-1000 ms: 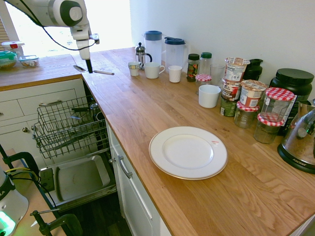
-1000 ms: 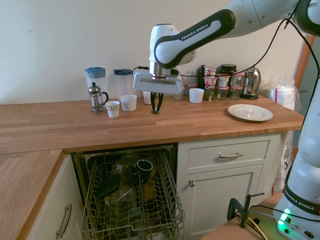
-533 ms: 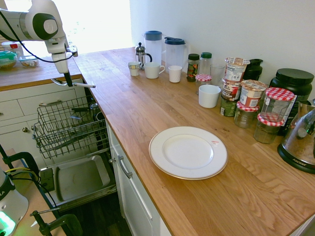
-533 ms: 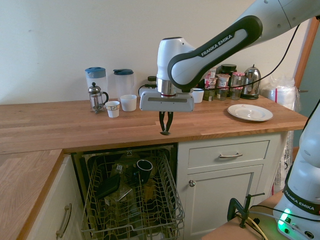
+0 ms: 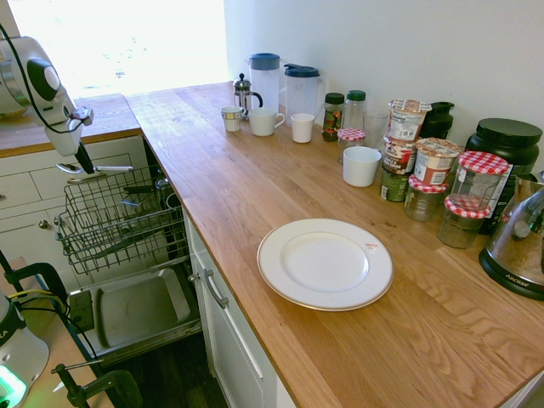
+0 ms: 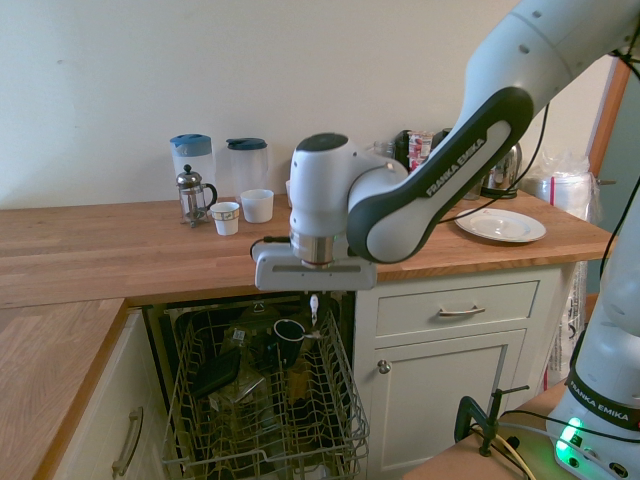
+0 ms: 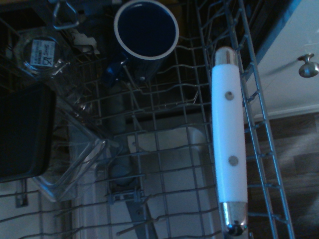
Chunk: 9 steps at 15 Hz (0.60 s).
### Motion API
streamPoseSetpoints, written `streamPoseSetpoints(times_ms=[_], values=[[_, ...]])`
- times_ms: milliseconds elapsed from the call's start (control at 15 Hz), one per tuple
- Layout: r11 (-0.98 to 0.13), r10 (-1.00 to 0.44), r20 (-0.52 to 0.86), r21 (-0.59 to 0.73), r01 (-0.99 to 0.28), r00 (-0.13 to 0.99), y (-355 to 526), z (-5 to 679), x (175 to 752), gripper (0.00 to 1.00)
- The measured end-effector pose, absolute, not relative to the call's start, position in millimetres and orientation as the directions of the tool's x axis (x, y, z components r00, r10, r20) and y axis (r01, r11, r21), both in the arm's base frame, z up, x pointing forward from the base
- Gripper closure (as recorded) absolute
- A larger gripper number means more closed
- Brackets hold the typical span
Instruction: Put the spoon in the dishwasher
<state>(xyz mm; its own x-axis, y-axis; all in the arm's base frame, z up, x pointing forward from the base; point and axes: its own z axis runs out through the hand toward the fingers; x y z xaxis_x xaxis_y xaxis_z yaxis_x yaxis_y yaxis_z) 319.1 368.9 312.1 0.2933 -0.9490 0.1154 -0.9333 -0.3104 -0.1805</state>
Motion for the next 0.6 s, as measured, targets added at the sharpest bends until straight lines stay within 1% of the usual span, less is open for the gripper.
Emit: streamPoseSetpoints(times_ms=[400, 600], values=[[-0.38, -0.92, 0.147, -0.104, -0.919, 0.364, 395.2, 187.8, 323.4, 1.0], [-0.377, -0.921, 0.134, -0.074, -0.923, 0.365, 396.6, 147.7, 328.0, 1.0]])
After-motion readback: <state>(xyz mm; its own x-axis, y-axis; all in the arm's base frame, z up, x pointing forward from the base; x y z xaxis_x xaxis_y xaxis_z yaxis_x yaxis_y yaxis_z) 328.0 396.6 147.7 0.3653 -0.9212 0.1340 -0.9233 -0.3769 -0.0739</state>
